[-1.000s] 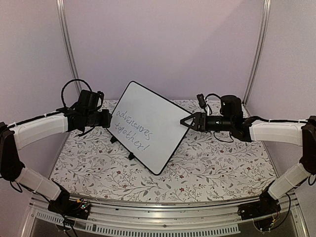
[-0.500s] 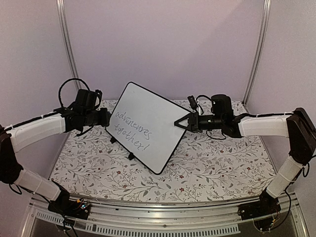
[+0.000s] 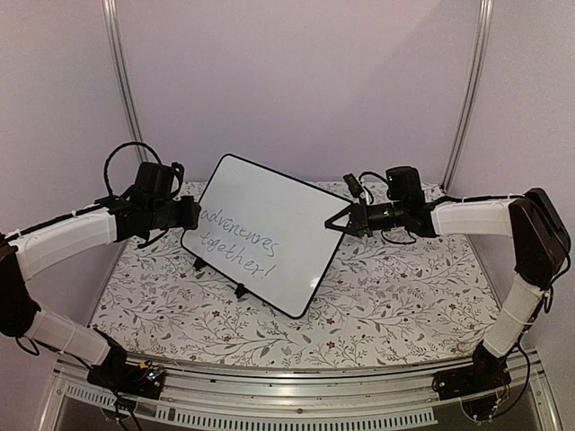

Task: Erase the whiteboard
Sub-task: Erase the center of the whiteboard.

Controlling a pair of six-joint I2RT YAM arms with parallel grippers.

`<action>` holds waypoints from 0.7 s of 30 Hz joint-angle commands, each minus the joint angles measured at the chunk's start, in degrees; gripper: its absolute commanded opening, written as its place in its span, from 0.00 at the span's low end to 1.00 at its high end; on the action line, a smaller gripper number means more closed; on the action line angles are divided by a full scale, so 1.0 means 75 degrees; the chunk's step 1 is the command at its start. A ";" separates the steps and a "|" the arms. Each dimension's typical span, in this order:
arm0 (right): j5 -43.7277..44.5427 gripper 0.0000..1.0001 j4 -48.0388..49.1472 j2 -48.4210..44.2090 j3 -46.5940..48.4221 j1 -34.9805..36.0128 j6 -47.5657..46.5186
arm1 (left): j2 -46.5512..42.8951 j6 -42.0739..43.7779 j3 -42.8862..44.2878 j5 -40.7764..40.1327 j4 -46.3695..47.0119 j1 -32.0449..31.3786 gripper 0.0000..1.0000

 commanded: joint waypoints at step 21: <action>-0.1329 0.00 -0.4198 -0.0601 0.0874 -0.0997 -0.3701 | -0.0019 -0.0186 -0.0401 0.0721 0.0378 0.0033 0.00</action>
